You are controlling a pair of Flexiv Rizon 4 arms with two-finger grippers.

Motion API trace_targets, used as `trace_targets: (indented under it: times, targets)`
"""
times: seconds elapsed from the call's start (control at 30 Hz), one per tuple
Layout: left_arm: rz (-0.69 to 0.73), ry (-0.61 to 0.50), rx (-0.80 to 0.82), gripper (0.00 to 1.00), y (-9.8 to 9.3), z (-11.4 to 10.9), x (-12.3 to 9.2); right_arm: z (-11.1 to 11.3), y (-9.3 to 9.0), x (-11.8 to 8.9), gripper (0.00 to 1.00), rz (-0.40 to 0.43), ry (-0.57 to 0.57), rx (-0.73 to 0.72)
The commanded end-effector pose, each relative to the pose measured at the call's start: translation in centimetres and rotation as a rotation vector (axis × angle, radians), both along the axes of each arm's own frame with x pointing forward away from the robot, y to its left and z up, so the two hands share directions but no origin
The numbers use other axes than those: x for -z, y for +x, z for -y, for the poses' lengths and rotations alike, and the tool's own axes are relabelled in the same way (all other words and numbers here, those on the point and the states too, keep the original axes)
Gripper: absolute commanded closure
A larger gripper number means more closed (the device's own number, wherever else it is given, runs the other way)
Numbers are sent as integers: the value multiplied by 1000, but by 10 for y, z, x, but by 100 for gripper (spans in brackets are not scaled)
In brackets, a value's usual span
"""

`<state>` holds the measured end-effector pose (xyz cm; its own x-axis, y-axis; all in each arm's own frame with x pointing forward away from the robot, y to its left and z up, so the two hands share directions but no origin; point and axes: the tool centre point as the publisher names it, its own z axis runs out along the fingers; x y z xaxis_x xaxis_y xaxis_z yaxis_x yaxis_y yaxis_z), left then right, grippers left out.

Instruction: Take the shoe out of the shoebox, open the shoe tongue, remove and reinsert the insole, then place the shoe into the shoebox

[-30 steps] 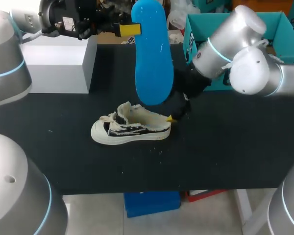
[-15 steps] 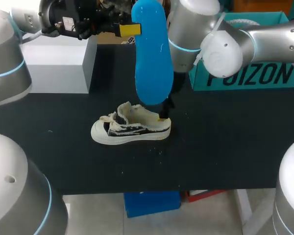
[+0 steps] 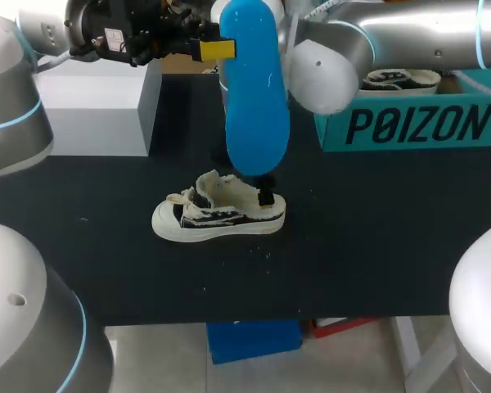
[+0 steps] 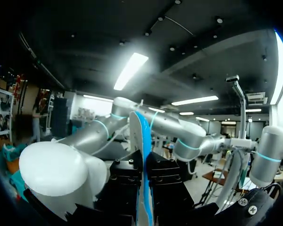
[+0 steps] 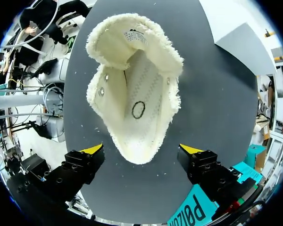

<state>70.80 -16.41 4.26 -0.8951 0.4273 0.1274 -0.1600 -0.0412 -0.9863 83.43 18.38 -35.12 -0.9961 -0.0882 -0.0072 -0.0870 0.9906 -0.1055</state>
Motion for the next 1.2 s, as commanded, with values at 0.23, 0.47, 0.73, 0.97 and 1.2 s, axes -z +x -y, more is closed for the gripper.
trace_targets:
  times: [0.23,0.47,0.73,0.97,1.2]
  targets:
    - [1,1,-1,100,0,0,0,-4,1,0,0,8,-99,2]
    - [1,1,-1,100,0,0,0,-4,1,0,0,8,-99,2]
    - [1,1,-1,100,0,0,0,-4,1,0,0,8,-99,2]
    - [1,1,-1,100,0,0,0,-4,1,0,0,8,-99,2]
    - [1,1,-1,100,0,0,0,1,0,-1,0,21,-47,-1]
